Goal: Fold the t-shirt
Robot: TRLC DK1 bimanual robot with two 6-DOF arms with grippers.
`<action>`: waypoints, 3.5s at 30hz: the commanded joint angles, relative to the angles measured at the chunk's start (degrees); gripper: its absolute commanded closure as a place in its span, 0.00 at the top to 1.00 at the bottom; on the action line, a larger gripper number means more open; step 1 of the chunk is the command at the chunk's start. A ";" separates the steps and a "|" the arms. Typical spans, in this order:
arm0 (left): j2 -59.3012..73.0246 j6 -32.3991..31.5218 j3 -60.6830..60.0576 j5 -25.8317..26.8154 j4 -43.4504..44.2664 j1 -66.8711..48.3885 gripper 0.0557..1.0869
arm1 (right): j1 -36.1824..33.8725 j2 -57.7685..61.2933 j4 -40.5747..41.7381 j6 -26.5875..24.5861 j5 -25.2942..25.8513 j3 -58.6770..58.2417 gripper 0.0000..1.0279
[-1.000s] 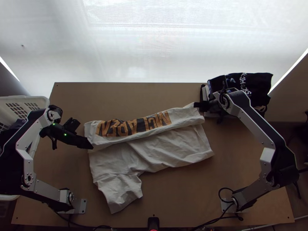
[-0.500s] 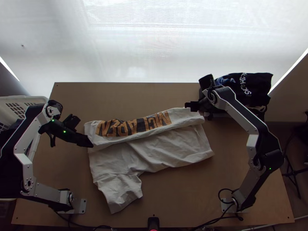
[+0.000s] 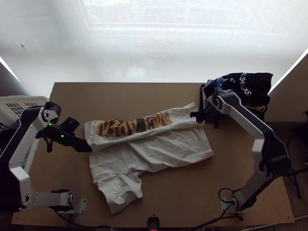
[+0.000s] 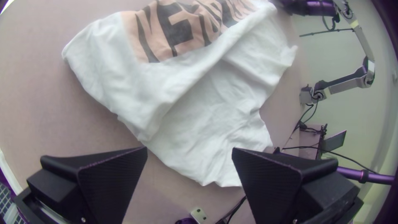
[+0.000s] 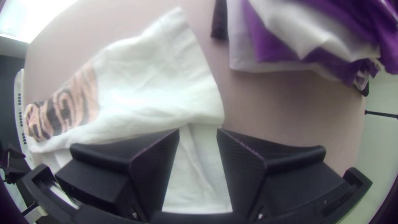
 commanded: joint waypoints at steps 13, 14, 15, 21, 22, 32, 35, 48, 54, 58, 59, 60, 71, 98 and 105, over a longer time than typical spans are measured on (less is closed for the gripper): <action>-33.56 2.51 -19.91 -3.80 2.95 -32.79 0.96 | 12.43 -26.00 -2.21 -3.82 -3.07 -15.64 0.44; -34.53 2.51 -19.91 -3.89 3.21 -34.63 0.96 | 12.60 -26.27 -2.03 -3.55 -3.07 -16.51 0.44; -35.32 2.60 -20.17 -4.15 3.47 -36.83 0.96 | 12.87 -26.53 -1.51 -3.47 -3.16 -17.57 0.44; -40.68 8.75 -24.92 -6.35 2.60 -45.88 0.96 | 13.22 -27.32 2.10 -3.29 -3.42 -22.58 0.44; -41.12 10.33 -25.80 -6.70 1.37 -47.47 0.96 | 13.22 -27.24 2.80 -3.29 -3.42 -23.02 0.44; -45.69 13.85 -30.98 -11.80 7.61 -59.16 0.96 | 12.16 -24.95 9.13 -3.64 -4.56 -24.07 0.44; -45.16 13.49 -32.04 -12.94 15.08 -60.21 0.96 | 11.55 -24.69 9.39 -3.64 -5.18 -24.16 0.44; -39.01 9.54 -39.86 -15.49 29.31 -68.30 0.95 | 7.42 -25.65 9.39 -5.84 -5.53 -23.11 0.44; -39.62 4.09 -40.04 -15.40 29.23 -71.46 0.95 | 6.71 -25.83 9.39 -6.37 -5.88 -23.28 0.44; -40.85 2.68 -40.12 -15.40 30.02 -71.37 0.92 | 6.80 -25.65 9.39 -6.37 -5.97 -23.46 0.44; -41.20 2.42 -40.21 -15.40 30.19 -71.37 0.83 | 6.80 -25.57 9.39 -6.37 -5.97 -23.55 0.44; -41.56 2.24 -40.21 -15.40 30.28 -71.37 0.71 | 6.80 -25.48 9.39 -6.37 -5.97 -23.46 0.44; -36.81 -2.94 -42.59 -7.14 35.73 -64.17 0.04 | 6.98 -25.39 9.39 -6.19 -6.15 -22.14 0.43; 7.66 21.49 -10.51 27.13 -4.96 -15.91 0.03 | 6.80 -26.36 9.30 -6.72 -6.06 -22.31 0.43; 16.54 20.44 -7.34 27.75 -6.11 -6.07 0.03 | 6.80 -26.80 9.22 -6.89 -6.15 -22.23 0.43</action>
